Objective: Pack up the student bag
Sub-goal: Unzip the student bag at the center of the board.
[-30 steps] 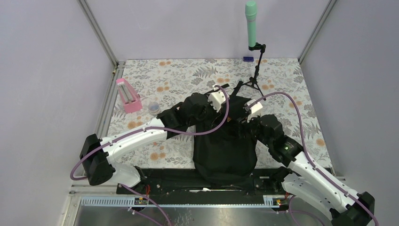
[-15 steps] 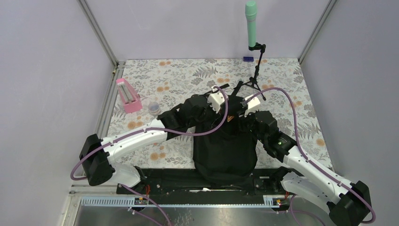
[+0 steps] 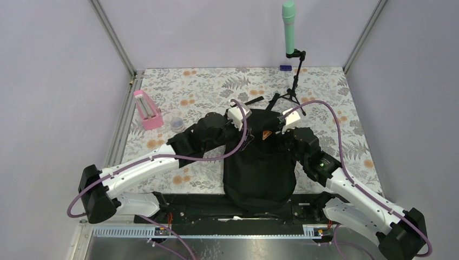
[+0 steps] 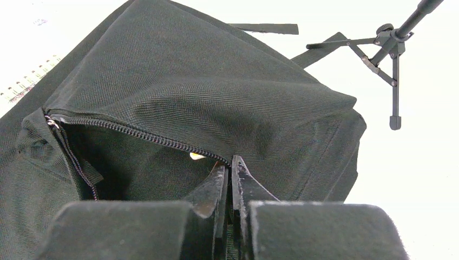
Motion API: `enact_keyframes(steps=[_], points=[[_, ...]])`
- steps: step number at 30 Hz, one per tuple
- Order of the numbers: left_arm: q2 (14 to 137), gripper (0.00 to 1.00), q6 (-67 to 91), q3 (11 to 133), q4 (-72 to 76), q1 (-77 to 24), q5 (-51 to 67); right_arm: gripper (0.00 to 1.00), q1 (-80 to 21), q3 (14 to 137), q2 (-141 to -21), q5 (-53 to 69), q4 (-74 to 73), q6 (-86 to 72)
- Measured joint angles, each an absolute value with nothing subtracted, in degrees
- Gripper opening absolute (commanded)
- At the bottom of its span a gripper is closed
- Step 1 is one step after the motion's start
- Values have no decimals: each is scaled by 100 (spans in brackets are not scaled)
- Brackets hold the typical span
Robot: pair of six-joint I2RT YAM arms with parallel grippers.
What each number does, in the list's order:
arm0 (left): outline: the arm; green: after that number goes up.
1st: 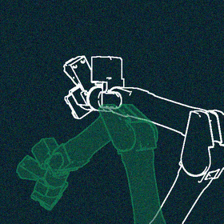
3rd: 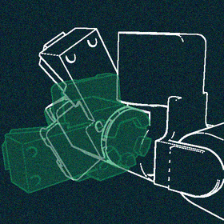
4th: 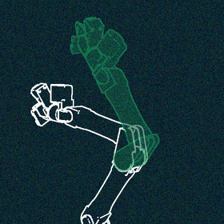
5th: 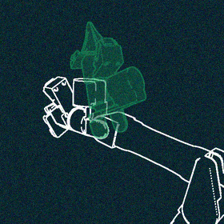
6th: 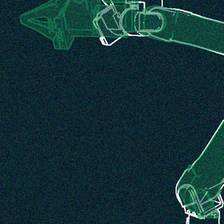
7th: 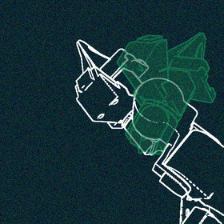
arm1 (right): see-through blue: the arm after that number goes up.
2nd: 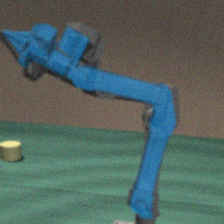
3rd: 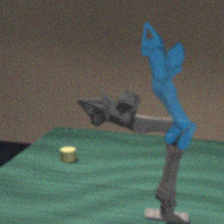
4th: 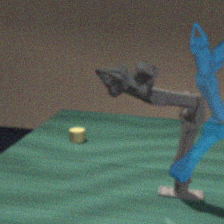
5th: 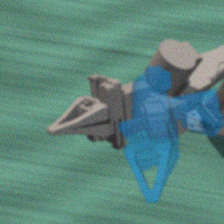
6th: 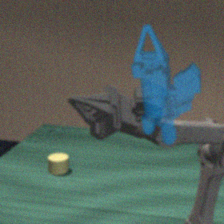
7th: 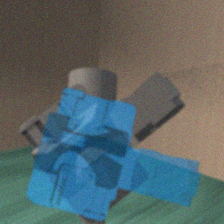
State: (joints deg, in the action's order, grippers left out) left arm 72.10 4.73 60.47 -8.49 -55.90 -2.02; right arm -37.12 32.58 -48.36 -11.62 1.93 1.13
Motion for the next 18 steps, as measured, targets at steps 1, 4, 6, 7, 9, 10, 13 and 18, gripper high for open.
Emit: enact_keyframes(steps=[1,4,6,7,9,10,13,18], points=[[7122,66,508,5999,-843,-5590,-213,0,-3712,3258,-4831,-1164,193,113],[6884,74,668,5857,-792,-5590,-281,0,-3712,3258,-4831,-1179,193,113],[6724,80,836,5725,-784,-5590,-386,0,-3712,3258,-4831,-1197,193,110],[6648,81,915,5649,-779,-5588,-451,0,-3712,3258,-4831,-1197,193,110],[6514,82,1138,5463,-755,-5572,-563,0,-3712,3258,-4831,-1197,193,106],[6488,82,1216,5400,-749,-5566,-596,0,-3712,3258,-4831,-1197,193,102],[6484,80,1444,5177,-698,-5551,-674,0,-3712,3258,-4831,-1197,196,99],[6637,81,1619,5074,-633,-5548,-692,33,-3712,3258,-4834,-1194,185,-51]])
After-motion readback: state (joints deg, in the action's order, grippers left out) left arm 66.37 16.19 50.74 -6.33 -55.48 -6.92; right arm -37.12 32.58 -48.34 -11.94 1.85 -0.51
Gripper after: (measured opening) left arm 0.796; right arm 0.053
